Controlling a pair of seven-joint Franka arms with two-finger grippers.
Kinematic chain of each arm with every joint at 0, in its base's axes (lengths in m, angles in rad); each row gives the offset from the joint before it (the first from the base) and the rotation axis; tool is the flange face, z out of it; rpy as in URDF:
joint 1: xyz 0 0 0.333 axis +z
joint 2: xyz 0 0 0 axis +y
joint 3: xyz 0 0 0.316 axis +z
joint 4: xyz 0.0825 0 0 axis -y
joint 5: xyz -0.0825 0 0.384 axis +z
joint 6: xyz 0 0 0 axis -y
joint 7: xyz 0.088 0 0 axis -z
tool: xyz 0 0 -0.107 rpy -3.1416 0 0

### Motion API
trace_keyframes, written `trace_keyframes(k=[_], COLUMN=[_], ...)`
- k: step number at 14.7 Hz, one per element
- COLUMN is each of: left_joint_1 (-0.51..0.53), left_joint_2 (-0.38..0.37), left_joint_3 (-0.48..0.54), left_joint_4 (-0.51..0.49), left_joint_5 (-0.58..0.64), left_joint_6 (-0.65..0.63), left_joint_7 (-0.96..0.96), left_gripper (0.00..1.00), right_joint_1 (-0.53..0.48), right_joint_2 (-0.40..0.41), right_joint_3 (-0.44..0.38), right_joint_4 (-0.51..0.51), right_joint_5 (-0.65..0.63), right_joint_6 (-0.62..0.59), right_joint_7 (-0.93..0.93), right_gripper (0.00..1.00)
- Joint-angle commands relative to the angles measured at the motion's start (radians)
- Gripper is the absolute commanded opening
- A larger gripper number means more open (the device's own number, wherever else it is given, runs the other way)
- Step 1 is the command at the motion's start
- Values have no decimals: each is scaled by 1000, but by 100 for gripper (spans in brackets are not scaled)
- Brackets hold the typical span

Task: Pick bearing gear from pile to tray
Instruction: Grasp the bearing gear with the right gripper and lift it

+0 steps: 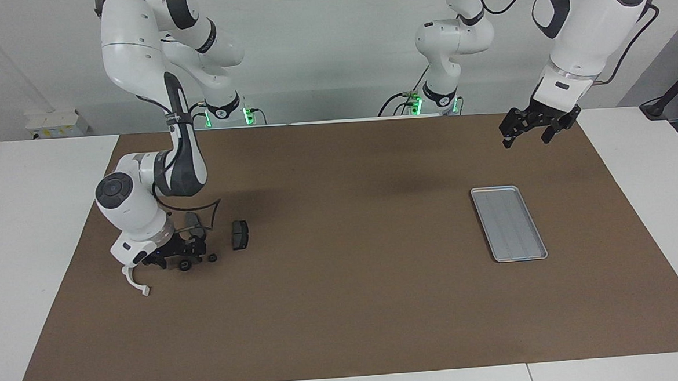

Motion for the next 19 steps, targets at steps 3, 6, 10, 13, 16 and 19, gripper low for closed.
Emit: trace_keyframes(k=[3, 6, 10, 13, 16, 19], left_joint_1=[0, 0, 0, 0, 0, 0], left_joint_2=[4, 4, 4, 4, 4, 4], left_joint_3=[4, 4, 4, 4, 4, 4], left_joint_4=[14, 14, 14, 14, 14, 14], left_joint_5=[-15, -13, -13, -13, -13, -13], left_joint_6=[-12, -12, -12, -12, -12, -12], left_joint_7=[15, 15, 15, 15, 15, 15], left_gripper=[100, 100, 100, 100, 100, 100], right_joint_1=[-6, -5, 15, 40, 144, 314], right_joint_2=[-3, -3, -41, -46, -64, -76], right_joint_3=[6, 6, 6, 20, 24, 23], right_joint_4=[-31, -30, 24, 212, 292, 331], right_joint_5=[-9, -9, -9, -8, -9, -40], right_joint_6=[52, 48, -53, -280, -388, -452], right_joint_7=[14, 13, 16, 106, 270, 544], right_gripper=[44, 0, 0, 0, 0, 0])
